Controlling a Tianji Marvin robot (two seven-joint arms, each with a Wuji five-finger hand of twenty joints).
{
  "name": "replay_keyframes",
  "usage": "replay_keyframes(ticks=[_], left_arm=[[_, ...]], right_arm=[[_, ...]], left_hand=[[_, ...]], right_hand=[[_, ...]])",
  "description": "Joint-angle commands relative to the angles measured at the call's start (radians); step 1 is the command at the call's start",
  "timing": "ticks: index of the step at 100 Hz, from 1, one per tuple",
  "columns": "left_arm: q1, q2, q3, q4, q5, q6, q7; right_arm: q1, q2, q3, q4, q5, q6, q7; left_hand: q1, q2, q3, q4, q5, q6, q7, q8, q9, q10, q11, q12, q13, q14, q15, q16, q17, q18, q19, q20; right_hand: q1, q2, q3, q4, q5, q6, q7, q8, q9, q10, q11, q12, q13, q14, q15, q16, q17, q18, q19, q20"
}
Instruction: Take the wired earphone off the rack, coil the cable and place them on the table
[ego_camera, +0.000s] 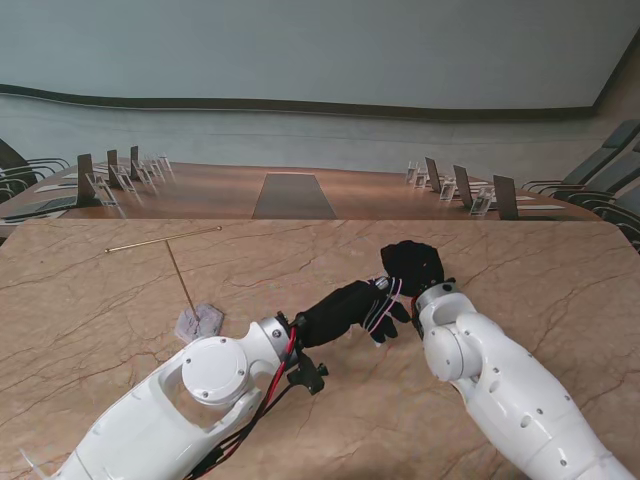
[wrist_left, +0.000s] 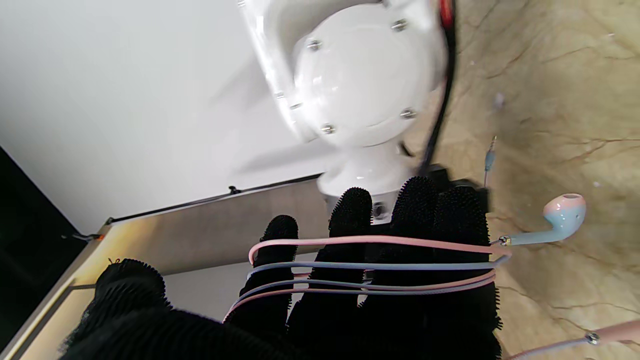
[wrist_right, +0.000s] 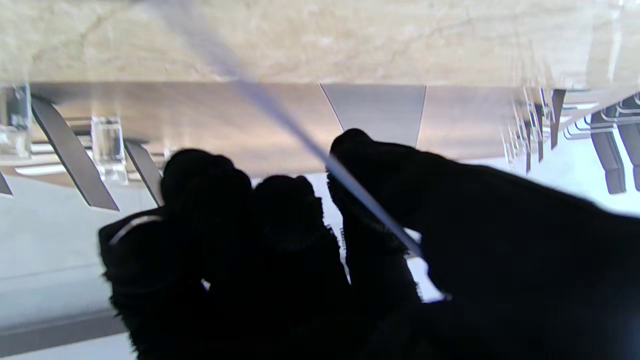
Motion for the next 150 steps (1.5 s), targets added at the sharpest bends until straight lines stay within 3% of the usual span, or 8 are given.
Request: replay_keyframes(ticks=[1, 30, 70, 95, 150], left_arm=[[0.013, 0.0, 0.003, 0.02, 0.007, 0.011, -0.001], [0.011, -0.001, 0.006, 0.052, 0.025, 0.018, -0.001], [-0.003, -0.009, 0.015, 0.096, 0.04, 0.037, 0.012], [-0.008, -0.018, 0.019, 0.12, 0.041, 0.027, 0.036], [-0.01, -0.031, -0.015, 0.16, 0.082, 0.023, 0.1]], right_arm=[[0.013, 0.006, 0.017, -0.044, -0.012, -0.018, 0.0], [-0.021, 0.021, 0.12, -0.169, -0.062, -0.147, 0.033], [-0.137, 0.033, 0.241, -0.347, -0.091, -0.292, 0.077], [-0.205, 0.042, 0.276, -0.447, -0.093, -0.344, 0.15], [-0.368, 0.05, 0.344, -0.616, -0.083, -0.415, 0.229]], left_hand=[[0.004, 0.04, -0.001, -0.023, 0.01, -0.057, 0.019, 0.017, 0.014, -0.014, 0.022, 0.016, -0.02, 0.007, 0.001, -0.008, -0.002, 0.073, 0.007, 0.004], [0.002, 0.04, -0.002, -0.023, 0.041, -0.044, 0.028, 0.021, 0.024, -0.012, 0.023, 0.018, -0.029, 0.006, 0.002, -0.009, -0.018, 0.07, 0.008, 0.007], [-0.005, 0.039, -0.003, -0.023, 0.051, -0.038, 0.03, 0.025, 0.021, -0.009, 0.018, 0.018, -0.046, 0.002, -0.001, -0.009, -0.049, 0.062, 0.001, 0.009], [-0.083, 0.038, -0.006, -0.022, 0.062, -0.019, 0.007, 0.012, 0.023, -0.002, -0.004, 0.013, -0.076, 0.007, -0.013, -0.003, -0.104, 0.051, -0.017, 0.007], [-0.09, 0.031, 0.001, -0.023, 0.084, 0.003, -0.026, -0.009, 0.018, 0.006, -0.078, -0.014, -0.133, -0.016, -0.082, -0.031, -0.181, 0.001, -0.088, -0.024]], right_hand=[[0.142, 0.15, 0.097, 0.117, 0.097, -0.278, 0.342, 0.119, -0.01, 0.147, 0.047, 0.003, 0.017, 0.076, 0.082, 0.02, 0.011, -0.128, 0.089, 0.0], [0.137, 0.16, 0.089, 0.139, 0.096, -0.281, 0.344, 0.119, -0.009, 0.143, 0.051, 0.004, 0.017, 0.072, 0.084, 0.019, 0.011, -0.128, 0.089, -0.002], [0.128, 0.152, 0.089, 0.18, 0.106, -0.283, 0.343, 0.121, 0.007, 0.135, 0.049, 0.007, 0.038, 0.063, 0.082, 0.016, 0.018, -0.144, 0.101, 0.003], [0.122, 0.129, 0.1, 0.195, 0.116, -0.285, 0.336, 0.121, 0.022, 0.126, 0.043, 0.01, 0.054, 0.058, 0.075, 0.014, 0.033, -0.145, 0.108, 0.002], [0.119, 0.119, 0.11, 0.209, 0.122, -0.277, 0.332, 0.122, 0.037, 0.126, 0.036, 0.019, 0.072, 0.061, 0.072, 0.016, 0.05, -0.138, 0.117, -0.004]])
